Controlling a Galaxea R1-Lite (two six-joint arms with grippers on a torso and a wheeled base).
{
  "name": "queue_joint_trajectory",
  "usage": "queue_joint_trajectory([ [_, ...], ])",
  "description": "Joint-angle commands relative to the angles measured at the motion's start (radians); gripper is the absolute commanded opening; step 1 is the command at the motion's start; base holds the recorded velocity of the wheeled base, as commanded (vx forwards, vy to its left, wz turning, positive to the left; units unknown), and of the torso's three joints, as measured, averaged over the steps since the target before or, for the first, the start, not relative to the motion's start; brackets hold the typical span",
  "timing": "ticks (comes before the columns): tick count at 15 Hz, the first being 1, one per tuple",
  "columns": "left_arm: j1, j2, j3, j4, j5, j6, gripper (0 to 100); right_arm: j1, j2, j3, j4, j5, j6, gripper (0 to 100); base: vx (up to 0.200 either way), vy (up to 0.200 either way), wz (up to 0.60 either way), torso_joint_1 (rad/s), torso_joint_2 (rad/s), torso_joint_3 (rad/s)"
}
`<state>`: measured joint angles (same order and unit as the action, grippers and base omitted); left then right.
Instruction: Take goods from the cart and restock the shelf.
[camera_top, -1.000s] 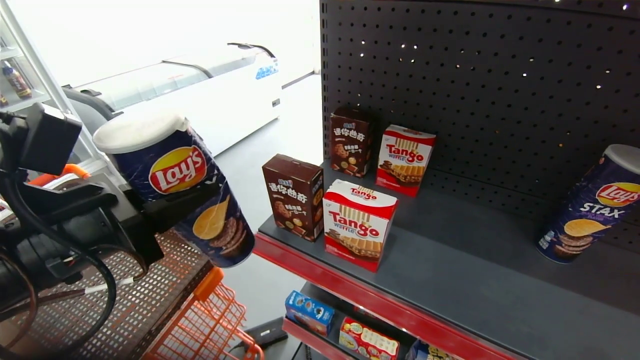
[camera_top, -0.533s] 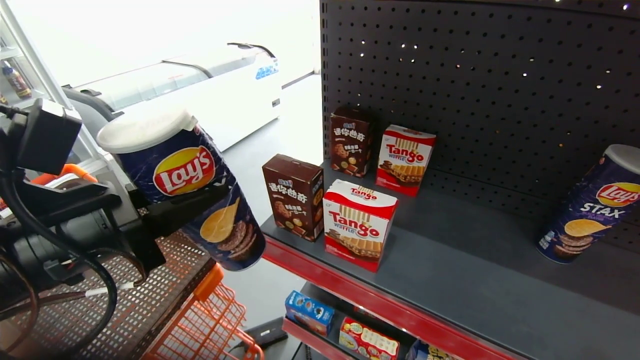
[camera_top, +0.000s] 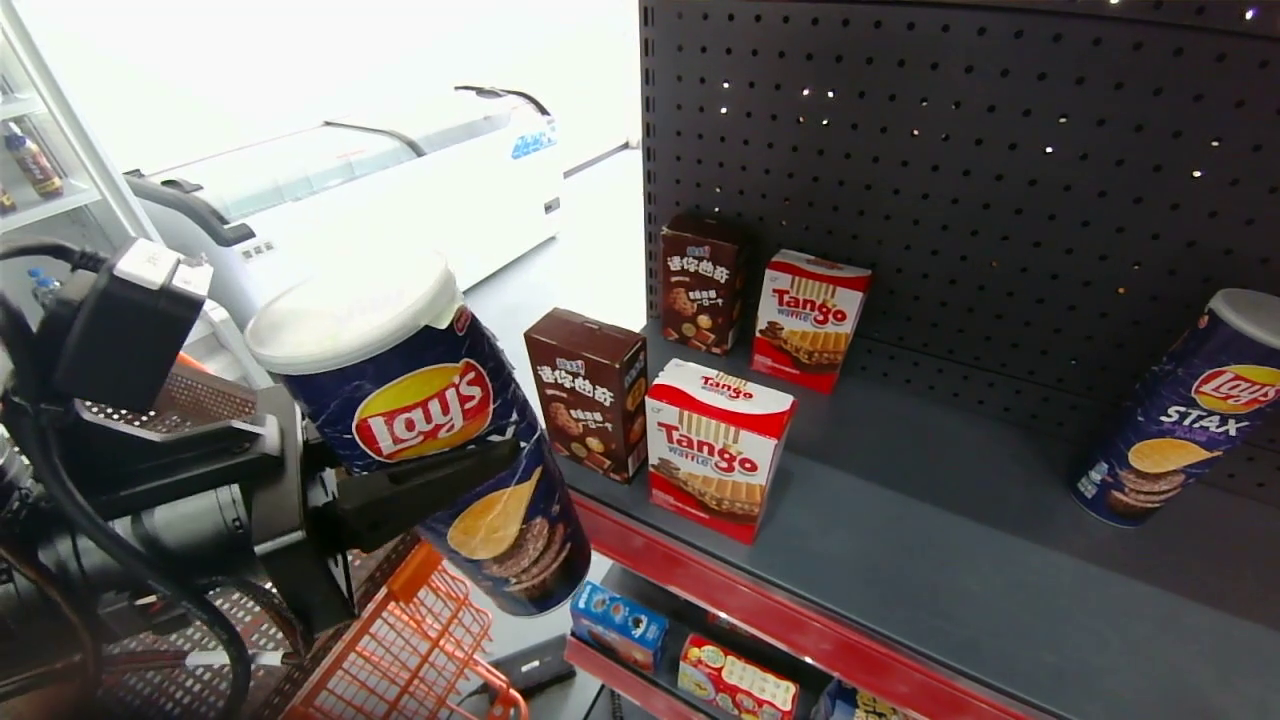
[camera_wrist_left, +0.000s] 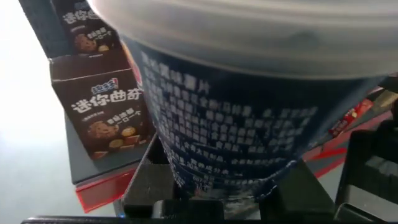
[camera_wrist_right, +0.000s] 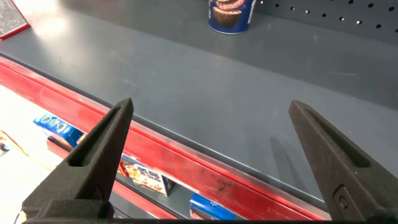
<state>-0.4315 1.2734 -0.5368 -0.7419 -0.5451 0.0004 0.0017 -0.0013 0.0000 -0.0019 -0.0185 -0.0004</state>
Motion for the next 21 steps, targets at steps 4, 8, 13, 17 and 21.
queue_joint_trajectory([
  [4,-0.009,0.0,0.005,-0.002,-0.119,-0.016,0,0.0,0.001,0.0,-0.001,0.0,-0.001,100,0.0,0.0,0.0,0.0,0.0,0.0],
  [8,-0.009,0.007,0.001,-0.004,-0.191,-0.01,0,0.0,0.001,0.0,-0.001,0.0,0.0,100,0.0,0.0,0.0,0.0,0.0,0.0],
  [13,-0.01,0.012,0.0,-0.004,-0.203,-0.008,0,0.0,0.001,0.0,-0.001,0.0,0.0,100,0.0,0.0,-0.24,0.0,0.0,0.003],
  [17,-0.009,0.032,-0.006,-0.002,-0.203,0.026,0,0.0,0.001,0.0,-0.001,0.0,0.0,100,0.0,0.0,-0.6,0.001,0.0,0.005],
  [21,-0.007,0.032,-0.003,-0.002,-0.203,0.026,0,0.0,0.001,0.0,-0.001,0.0,0.0,100,0.0,0.0,-0.6,0.001,0.01,0.005],
])
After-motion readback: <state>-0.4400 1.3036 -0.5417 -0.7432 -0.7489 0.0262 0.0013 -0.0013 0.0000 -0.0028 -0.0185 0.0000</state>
